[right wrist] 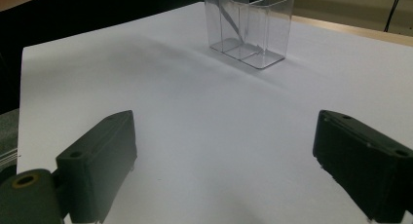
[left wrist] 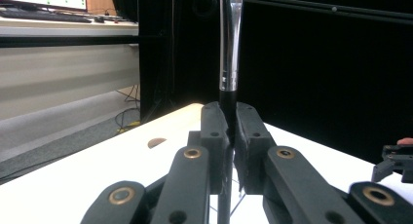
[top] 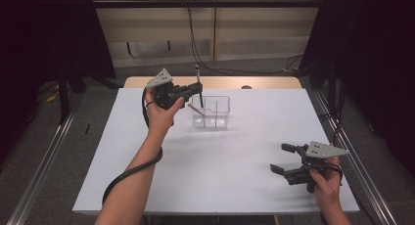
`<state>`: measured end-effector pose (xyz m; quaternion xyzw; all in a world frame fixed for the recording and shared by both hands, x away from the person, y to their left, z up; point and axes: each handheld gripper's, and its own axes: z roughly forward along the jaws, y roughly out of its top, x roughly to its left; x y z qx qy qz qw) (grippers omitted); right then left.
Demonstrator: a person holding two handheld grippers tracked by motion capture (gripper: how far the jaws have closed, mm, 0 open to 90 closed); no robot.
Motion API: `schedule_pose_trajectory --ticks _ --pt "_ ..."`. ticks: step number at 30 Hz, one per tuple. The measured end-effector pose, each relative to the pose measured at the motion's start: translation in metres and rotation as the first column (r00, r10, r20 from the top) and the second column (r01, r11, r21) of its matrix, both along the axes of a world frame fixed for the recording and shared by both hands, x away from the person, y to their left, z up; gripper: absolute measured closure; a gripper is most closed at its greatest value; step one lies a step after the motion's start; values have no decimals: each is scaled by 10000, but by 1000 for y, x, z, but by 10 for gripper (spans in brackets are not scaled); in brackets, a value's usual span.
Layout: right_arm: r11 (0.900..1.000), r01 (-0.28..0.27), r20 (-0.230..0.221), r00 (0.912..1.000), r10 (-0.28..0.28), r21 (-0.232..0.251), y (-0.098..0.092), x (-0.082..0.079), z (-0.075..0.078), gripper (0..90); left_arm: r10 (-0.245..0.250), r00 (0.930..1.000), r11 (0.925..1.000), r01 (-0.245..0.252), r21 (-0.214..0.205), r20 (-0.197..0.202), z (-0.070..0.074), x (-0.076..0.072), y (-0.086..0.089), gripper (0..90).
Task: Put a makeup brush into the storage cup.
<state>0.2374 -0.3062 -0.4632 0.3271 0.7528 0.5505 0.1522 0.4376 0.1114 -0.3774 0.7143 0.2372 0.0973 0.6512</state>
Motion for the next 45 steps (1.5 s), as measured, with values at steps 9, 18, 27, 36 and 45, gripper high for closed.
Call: schedule_pose_trajectory --ticks 9,18,27,36,45 --pt "10000 9 -17 10000 -9 47 0 0 0 84 271 9996 9993 -270 277 -33 -5 7 -3 837" --pt "10000 3 -19 10000 -3 50 0 0 0 84 621 9981 9974 -621 370 5 -10 12 -2 837" --pt "10000 -5 18 10000 5 50 0 0 1 86 698 9976 9965 -697 453 -28 -15 13 -4 837" --pt "10000 -45 21 10000 45 56 0 0 0 86 775 9970 9959 -770 470 -71 -21 13 -4 837" --pt "10000 -75 30 10000 75 36 1 0 0 86 775 9969 9959 -768 479 -141 -24 12 -5 837"
